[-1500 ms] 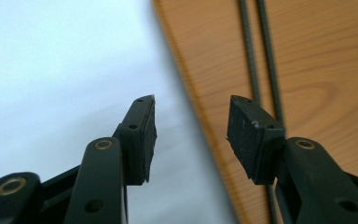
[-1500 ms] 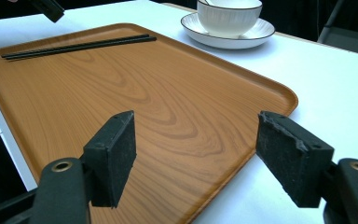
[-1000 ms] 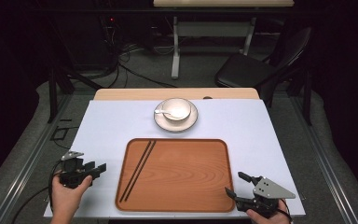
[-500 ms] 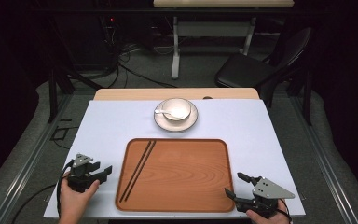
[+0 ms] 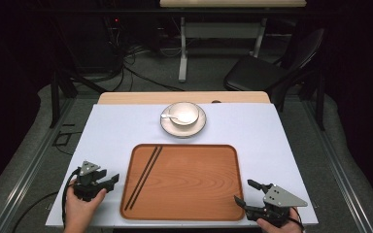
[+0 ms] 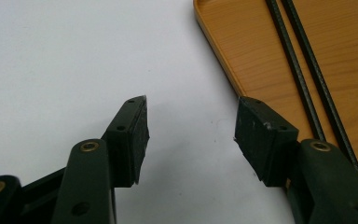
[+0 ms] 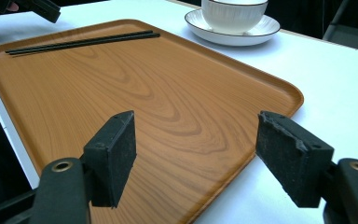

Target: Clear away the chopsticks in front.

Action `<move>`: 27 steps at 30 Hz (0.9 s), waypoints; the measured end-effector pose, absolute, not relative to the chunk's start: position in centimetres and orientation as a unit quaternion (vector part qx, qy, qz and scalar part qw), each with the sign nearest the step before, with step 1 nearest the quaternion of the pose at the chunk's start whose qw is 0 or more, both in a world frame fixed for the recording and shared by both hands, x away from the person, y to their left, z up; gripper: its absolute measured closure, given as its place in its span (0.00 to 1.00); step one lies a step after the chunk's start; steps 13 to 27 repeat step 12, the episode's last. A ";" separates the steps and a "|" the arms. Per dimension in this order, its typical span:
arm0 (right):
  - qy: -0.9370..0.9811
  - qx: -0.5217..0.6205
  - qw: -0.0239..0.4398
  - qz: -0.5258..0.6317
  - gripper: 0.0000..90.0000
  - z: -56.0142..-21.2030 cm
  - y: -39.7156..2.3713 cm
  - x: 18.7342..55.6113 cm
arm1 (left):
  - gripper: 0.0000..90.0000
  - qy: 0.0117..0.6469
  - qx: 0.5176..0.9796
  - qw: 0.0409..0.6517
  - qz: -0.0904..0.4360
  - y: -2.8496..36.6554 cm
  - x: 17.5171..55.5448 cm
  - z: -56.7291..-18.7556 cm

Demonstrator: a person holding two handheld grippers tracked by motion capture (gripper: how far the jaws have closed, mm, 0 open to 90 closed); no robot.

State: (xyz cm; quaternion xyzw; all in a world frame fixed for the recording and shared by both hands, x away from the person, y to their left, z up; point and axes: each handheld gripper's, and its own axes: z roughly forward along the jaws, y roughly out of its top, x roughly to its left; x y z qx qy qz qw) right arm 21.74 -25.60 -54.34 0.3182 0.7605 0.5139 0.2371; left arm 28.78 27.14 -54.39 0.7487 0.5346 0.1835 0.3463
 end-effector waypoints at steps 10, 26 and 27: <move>0.773 0.313 0.242 0.496 0.30 -54.4 -25.2 21.8 | 0.41 0.532 0.746 0.351 0.194 26.9 28.8 -54.4; 0.779 0.309 0.244 0.488 0.29 -54.4 -25.0 21.8 | 0.36 0.538 0.740 0.343 0.211 27.0 28.8 -54.3; 0.779 0.309 0.244 0.488 0.29 -54.4 -25.0 21.8 | 0.36 0.538 0.740 0.343 0.211 27.0 28.8 -54.3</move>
